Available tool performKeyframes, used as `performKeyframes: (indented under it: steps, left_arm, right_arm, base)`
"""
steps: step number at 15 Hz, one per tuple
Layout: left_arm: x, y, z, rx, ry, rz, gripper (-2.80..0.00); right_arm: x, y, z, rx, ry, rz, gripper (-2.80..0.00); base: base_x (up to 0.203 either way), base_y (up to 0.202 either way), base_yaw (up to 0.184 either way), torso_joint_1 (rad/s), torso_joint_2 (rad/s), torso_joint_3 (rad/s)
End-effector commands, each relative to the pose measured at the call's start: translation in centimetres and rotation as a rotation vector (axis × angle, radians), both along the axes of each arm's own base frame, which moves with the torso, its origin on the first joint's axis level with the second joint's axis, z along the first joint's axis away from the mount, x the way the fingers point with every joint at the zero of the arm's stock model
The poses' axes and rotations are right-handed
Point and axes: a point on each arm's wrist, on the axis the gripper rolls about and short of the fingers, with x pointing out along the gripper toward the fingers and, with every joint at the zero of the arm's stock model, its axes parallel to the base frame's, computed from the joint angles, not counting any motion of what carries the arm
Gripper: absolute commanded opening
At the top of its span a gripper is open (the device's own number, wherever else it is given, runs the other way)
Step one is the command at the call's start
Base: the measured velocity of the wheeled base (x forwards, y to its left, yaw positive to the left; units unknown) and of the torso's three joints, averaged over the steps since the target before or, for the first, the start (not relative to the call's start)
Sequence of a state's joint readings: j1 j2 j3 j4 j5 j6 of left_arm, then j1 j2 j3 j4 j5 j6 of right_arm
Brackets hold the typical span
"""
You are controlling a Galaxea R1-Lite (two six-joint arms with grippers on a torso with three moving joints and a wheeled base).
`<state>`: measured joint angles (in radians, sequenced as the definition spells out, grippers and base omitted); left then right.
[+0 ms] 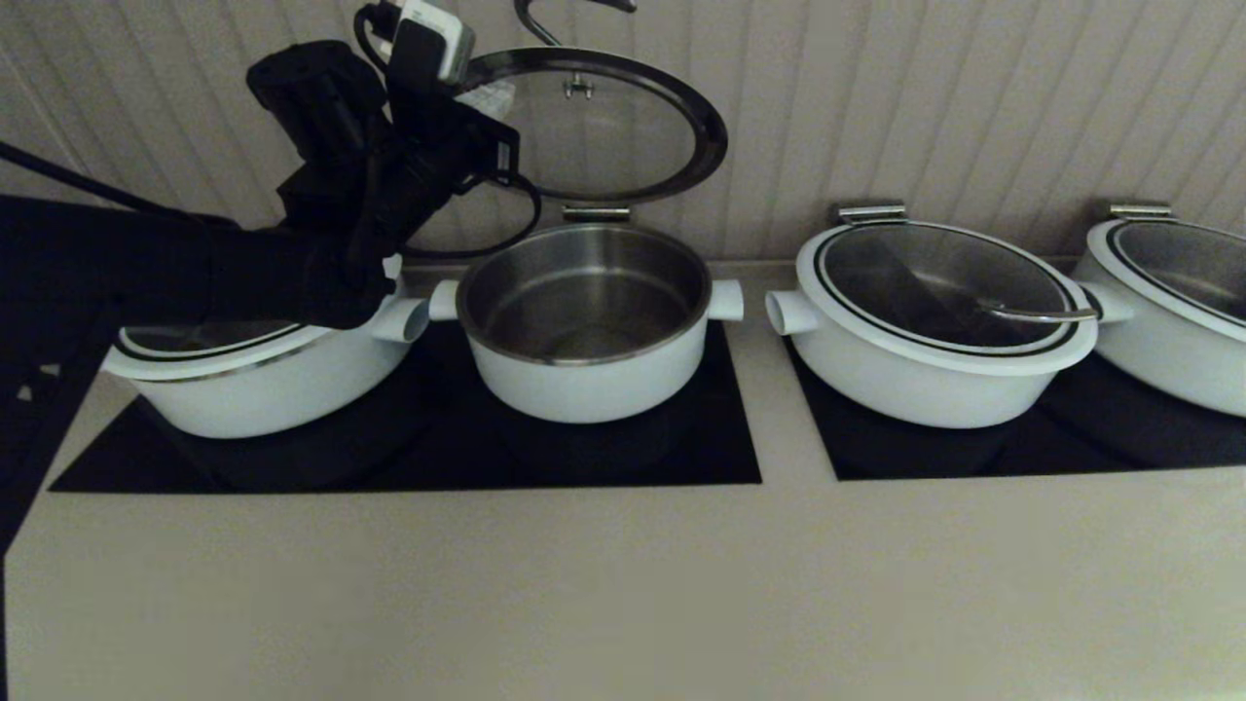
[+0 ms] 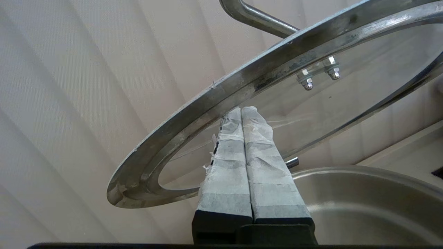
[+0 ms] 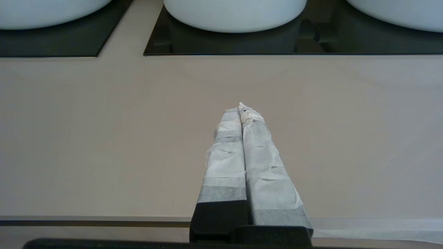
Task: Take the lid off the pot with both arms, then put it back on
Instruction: Open the pot lid completely
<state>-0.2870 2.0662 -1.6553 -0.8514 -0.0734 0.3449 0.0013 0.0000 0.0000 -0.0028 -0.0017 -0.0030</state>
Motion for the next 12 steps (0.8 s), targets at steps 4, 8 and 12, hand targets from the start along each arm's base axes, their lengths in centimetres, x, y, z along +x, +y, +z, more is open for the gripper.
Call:
performKeyframes:
  steps: [4,8,12]
  left_arm:
    - [-0.1,0.0,0.0,0.001,-0.001,0.001,-2.8]
    - [-0.5,0.1,-1.1,0.013,0.039,0.0,-2.8]
    - [-1.1,0.3,-2.0,0.033,0.083,0.002,-2.8]
  right_arm:
    - [0.0,0.0,0.0,0.0,0.0,0.0,-2.8]
    - [0.0,0.0,0.0,0.0,0.0,0.0,-2.8]
    - [0.0,0.0,0.0,0.0,0.0,0.0,-2.8]
  base:
    - [0.0,0.0,0.0,0.0,0.0,0.0]
    - [0.0,0.0,0.0,0.0,0.0,0.0]
    - [0.0,0.0,0.0,0.0,0.0,0.0]
